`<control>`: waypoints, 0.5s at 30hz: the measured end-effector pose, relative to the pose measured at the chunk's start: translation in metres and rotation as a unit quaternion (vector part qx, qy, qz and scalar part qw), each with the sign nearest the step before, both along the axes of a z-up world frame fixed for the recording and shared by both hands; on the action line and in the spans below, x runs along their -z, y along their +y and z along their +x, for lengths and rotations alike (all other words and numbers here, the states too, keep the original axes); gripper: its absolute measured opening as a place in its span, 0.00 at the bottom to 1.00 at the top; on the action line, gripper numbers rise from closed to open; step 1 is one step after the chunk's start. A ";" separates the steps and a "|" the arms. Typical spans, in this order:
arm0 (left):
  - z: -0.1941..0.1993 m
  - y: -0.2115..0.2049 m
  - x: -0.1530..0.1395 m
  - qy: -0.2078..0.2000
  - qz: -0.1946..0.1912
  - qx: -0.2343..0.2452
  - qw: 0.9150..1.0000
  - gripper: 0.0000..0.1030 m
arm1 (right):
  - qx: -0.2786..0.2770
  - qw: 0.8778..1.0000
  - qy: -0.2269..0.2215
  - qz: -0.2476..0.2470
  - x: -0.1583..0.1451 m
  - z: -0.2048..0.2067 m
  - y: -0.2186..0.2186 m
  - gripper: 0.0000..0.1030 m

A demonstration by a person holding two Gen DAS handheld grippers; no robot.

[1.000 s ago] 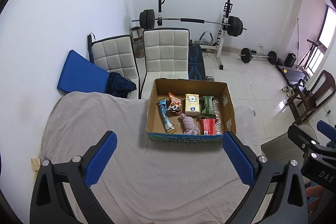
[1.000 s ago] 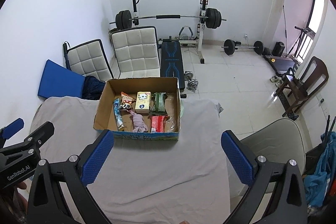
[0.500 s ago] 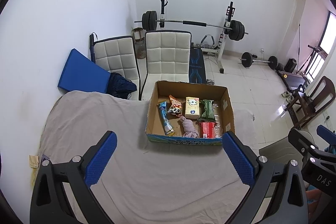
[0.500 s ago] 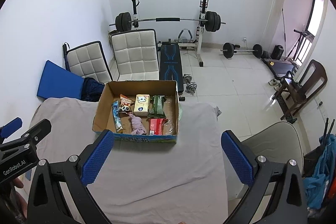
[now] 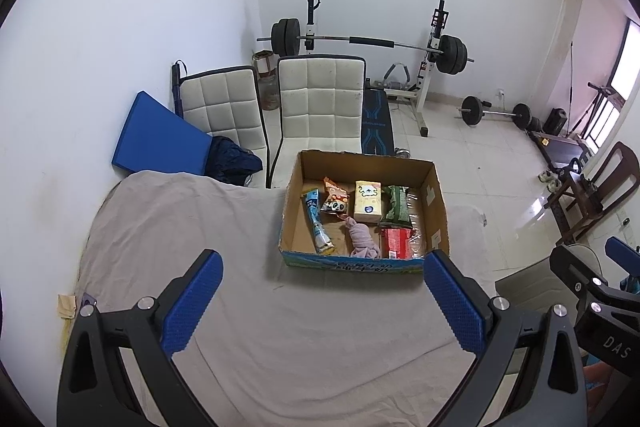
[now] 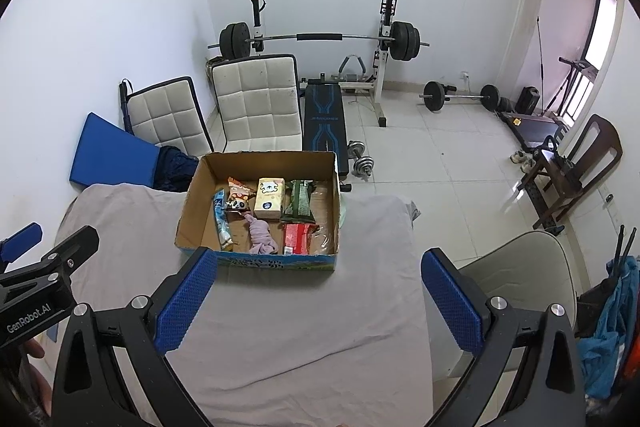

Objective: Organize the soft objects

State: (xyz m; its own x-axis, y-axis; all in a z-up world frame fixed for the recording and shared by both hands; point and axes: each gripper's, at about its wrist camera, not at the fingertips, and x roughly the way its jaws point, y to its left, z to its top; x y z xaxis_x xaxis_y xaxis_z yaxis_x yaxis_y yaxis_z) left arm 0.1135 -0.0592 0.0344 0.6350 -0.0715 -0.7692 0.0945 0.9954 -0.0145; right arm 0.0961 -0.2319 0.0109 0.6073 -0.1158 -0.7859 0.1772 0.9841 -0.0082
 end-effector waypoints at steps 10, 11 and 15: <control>-0.003 0.000 0.002 -0.002 0.002 -0.001 1.000 1.00 | 0.003 1.000 -0.004 0.001 -0.002 -0.004 0.001 1.00; -0.003 0.000 0.002 -0.001 0.002 0.000 1.000 1.00 | 0.003 1.000 -0.005 -0.002 -0.002 -0.003 0.001 1.00; -0.003 0.000 0.002 -0.002 0.005 0.000 1.000 1.00 | 0.003 1.000 -0.005 -0.002 -0.003 -0.006 0.002 1.00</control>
